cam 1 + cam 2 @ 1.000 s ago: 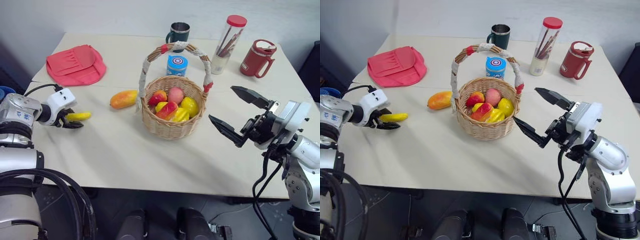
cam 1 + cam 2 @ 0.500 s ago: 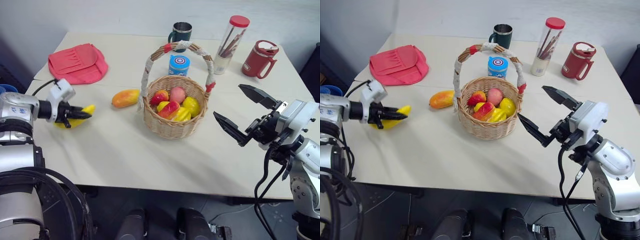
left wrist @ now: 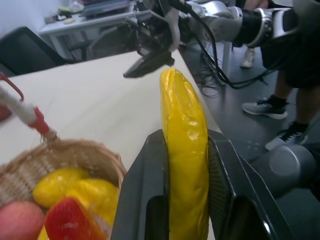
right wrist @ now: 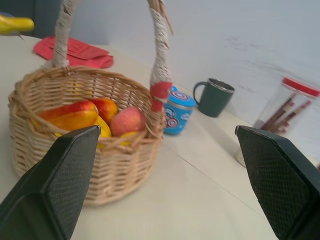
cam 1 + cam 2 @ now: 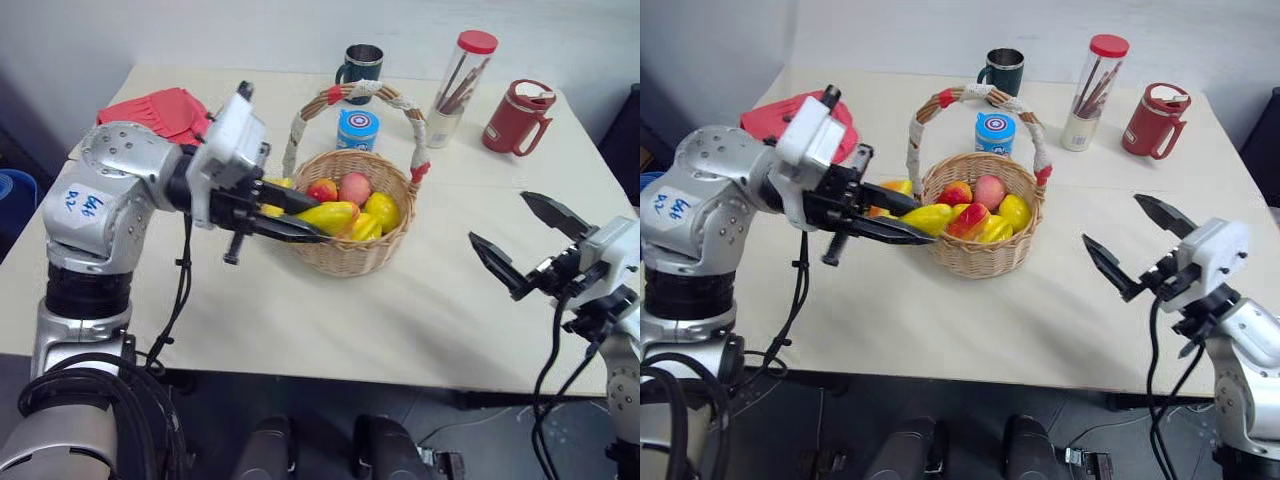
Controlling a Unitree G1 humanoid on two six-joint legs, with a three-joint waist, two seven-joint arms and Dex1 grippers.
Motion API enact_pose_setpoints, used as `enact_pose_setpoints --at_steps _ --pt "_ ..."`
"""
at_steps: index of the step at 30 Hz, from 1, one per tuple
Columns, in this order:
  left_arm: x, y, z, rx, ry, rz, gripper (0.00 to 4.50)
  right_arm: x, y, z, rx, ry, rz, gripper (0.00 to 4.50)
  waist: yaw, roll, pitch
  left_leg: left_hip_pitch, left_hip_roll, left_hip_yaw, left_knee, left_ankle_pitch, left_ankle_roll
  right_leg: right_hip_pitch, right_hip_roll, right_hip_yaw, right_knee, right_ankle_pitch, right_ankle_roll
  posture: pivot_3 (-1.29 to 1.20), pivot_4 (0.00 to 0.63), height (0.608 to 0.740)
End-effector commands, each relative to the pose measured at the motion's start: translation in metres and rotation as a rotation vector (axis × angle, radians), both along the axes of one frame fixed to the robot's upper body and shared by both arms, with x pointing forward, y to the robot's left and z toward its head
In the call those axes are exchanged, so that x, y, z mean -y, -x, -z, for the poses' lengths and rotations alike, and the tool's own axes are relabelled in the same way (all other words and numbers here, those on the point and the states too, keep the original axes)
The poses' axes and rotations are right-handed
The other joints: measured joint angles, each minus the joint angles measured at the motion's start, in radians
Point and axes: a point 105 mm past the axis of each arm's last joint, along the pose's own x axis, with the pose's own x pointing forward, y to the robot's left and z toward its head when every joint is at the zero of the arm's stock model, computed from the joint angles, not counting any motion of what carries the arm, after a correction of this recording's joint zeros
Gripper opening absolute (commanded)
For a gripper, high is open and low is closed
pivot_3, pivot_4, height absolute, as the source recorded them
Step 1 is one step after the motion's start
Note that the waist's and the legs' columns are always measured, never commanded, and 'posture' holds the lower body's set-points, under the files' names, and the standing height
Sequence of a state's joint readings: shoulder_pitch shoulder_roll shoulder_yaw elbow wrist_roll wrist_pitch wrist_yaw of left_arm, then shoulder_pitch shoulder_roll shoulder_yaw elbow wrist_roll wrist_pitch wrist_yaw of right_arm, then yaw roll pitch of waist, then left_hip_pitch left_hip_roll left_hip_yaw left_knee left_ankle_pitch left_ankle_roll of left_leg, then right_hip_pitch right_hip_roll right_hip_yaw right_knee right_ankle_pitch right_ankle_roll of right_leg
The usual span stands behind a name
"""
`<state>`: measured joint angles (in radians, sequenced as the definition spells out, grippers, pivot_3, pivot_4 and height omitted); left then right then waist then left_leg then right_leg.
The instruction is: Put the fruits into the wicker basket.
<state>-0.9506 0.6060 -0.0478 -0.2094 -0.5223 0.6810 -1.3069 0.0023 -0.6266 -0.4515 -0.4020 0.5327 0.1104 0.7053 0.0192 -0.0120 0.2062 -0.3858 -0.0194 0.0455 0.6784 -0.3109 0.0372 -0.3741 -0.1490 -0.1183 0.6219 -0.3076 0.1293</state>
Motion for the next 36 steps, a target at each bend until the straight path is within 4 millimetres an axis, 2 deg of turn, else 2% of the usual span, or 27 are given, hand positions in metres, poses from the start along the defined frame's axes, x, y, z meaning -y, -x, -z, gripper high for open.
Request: enact_pose_setpoints --at_steps 1,4,8,10,12,14,18,21,24,26,29,31,34,36 --pt "0.031 -0.01 -0.005 0.12 0.088 -0.047 0.59 0.006 0.013 -0.009 0.057 0.0 0.031 4.5 0.006 0.001 0.0 0.0 0.0 0.0 0.0 0.0 0.0 0.0 0.0 0.0 0.0 0.0 0.0 0.0 0.15 0.74" --pt "0.041 -0.032 -0.002 0.214 0.083 -0.131 0.59 0.004 0.018 -0.006 0.06 -0.015 0.041 4.5 0.004 0.001 0.0 0.0 0.0 0.0 0.0 0.0 0.0 0.0 0.0 0.0 0.0 0.001 0.0 0.0 0.15 0.74" --pt "0.042 -0.061 0.017 0.207 0.003 -0.205 0.59 0.004 0.022 -0.004 0.065 -0.032 0.055 4.5 0.004 0.001 -0.001 0.001 0.0 0.004 -0.002 0.0 0.0 -0.002 0.001 -0.002 0.0 0.001 0.0 0.0 0.15 0.74" --pt "0.047 -0.072 0.019 0.194 0.005 -0.233 0.59 0.004 0.023 -0.002 0.07 -0.042 0.067 4.5 0.007 0.001 0.0 0.0 0.0 0.004 -0.002 0.0 0.001 -0.002 0.001 -0.004 0.0 0.001 0.0 0.0 0.15 0.74" --pt "0.053 -0.076 0.013 0.171 0.04 -0.237 1.32 0.002 0.024 -0.001 0.073 -0.047 0.069 4.5 0.009 0.001 0.0 -0.001 0.0 0.004 -0.001 0.0 0.001 -0.002 0.001 -0.006 -0.001 0.001 0.0 0.0 0.15 0.74" --pt "0.057 -0.07 0.006 0.148 0.079 -0.194 1.88 0.0 0.024 0.0 0.073 -0.049 0.068 4.5 0.011 0.001 0.0 -0.003 -0.001 0.003 0.001 0.0 0.002 -0.002 0.0 -0.007 -0.002 0.001 0.001 0.0 0.15 0.74" --pt "0.052 -0.074 -0.002 0.195 0.114 -0.222 3.12 -0.001 0.025 0.002 0.069 -0.056 0.066 4.5 0.008 0.001 0.0 -0.003 -0.001 0.002 0.001 -0.001 0.003 -0.002 0.0 -0.008 -0.003 0.002 0.001 0.0 0.15 0.74" --pt "0.038 -0.069 -0.011 0.184 0.168 -0.193 3.12 -0.002 0.024 0.004 0.064 -0.058 0.055 4.5 0.003 0.001 0.0 -0.003 -0.001 0.003 0.001 -0.001 0.003 -0.002 0.0 -0.007 -0.002 0.002 0.001 0.0 0.15 0.74" --pt "-0.003 -0.043 -0.018 0.113 0.221 -0.129 3.12 -0.003 0.021 0.005 0.062 -0.058 0.033 4.5 -0.011 0.002 0.0 -0.001 0.001 0.004 0.0 -0.001 0.002 -0.002 0.001 -0.005 -0.001 0.002 0.001 0.0 0.15 0.74" --pt "-0.038 -0.035 -0.008 0.09 0.218 -0.212 3.12 -0.006 0.02 0.005 0.063 -0.053 0.004 4.5 -0.028 0.003 -0.001 0.0 0.002 0.004 -0.001 0.0 0.001 -0.002 0.001 -0.004 -0.001 0.002 0.001 0.0 0.15 0.74" --pt "-0.1 -0.035 0.019 0.039 0.204 -0.466 3.69 -0.014 0.019 0.003 0.081 -0.051 -0.052 4.5 -0.034 0.005 -0.001 0.002 0.002 0.004 -0.002 0.0 0.0 -0.002 0.002 0.001 -0.001 0.002 0.001 0.0 0.15 0.74" --pt "-0.147 -0.034 0.033 0.003 0.226 -0.668 4.3 -0.025 0.018 -0.002 0.097 -0.046 -0.11 4.5 -0.029 0.005 -0.001 0.003 0.002 0.004 -0.002 0.0 0.0 -0.001 0.002 0.005 0.0 0.002 0.001 0.0 0.15 0.74" --pt "-0.226 -0.029 0.058 -0.032 0.29 -1.025 4.4 -0.049 0.018 -0.014 0.131 -0.06 -0.224 4.5 -0.022 0.004 0.0 0.002 0.003 0.003 -0.001 -0.001 0.0 -0.002 0.001 0.006 -0.002 0.002 0.0 0.0 0.15 0.74" --pt "-0.274 -0.02 0.089 -0.057 0.264 -1.241 4.4 -0.068 0.017 -0.027 0.168 -0.061 -0.3 4.5 -0.021 0.004 0.0 0.002 0.003 0.004 -0.001 -0.001 0.0 -0.002 0.0 0.007 -0.002 0.002 -0.001 0.0 0.15 0.74"
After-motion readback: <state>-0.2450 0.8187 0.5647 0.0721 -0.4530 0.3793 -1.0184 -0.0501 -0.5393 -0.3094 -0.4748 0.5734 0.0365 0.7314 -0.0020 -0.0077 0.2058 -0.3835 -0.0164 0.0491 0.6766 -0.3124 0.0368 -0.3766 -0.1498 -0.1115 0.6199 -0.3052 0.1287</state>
